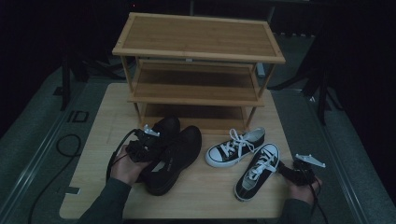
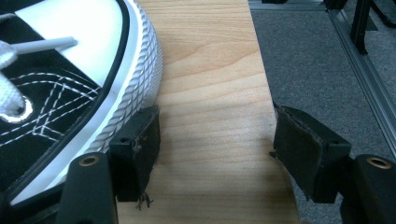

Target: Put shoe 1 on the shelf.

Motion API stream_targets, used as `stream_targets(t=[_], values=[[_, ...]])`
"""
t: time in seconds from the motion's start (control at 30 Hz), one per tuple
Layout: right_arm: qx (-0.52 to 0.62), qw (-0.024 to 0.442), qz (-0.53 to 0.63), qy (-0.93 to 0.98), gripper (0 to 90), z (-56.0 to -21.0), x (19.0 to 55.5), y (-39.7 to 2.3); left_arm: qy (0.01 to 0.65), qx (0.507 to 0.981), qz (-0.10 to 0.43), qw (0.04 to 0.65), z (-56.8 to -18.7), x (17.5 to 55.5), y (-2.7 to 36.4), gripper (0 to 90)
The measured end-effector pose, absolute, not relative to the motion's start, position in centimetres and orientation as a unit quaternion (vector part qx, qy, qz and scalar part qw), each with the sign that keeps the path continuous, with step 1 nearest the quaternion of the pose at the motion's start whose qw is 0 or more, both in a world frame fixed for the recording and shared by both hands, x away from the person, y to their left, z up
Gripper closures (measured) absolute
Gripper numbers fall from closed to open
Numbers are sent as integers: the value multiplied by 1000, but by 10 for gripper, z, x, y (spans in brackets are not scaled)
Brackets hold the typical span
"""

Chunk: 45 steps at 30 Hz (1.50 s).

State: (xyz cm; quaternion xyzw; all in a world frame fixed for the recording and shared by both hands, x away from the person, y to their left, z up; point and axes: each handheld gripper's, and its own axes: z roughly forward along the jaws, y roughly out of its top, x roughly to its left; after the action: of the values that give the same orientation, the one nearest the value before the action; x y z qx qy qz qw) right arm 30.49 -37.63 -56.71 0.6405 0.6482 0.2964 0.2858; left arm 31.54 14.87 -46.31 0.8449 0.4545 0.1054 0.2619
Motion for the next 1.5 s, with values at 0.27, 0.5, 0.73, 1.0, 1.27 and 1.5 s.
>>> stream_targets(t=[0.27,0.5,0.73,1.0,1.27,1.5], values=[[640,286,297,648,314,-567,305,-376,453,845,110,261,-458,320,144,845],[641,286,297,648,314,-567,305,-376,451,847,114,259,-453,325,142,845],[640,286,297,648,314,-567,305,-376,450,846,116,260,-451,331,139,844],[641,286,297,648,314,-567,305,-376,452,847,113,257,-454,345,136,845],[641,285,297,648,314,-567,305,-376,449,848,117,256,-457,356,134,844],[640,285,297,649,314,-567,305,-376,457,843,116,259,-458,364,131,844]])
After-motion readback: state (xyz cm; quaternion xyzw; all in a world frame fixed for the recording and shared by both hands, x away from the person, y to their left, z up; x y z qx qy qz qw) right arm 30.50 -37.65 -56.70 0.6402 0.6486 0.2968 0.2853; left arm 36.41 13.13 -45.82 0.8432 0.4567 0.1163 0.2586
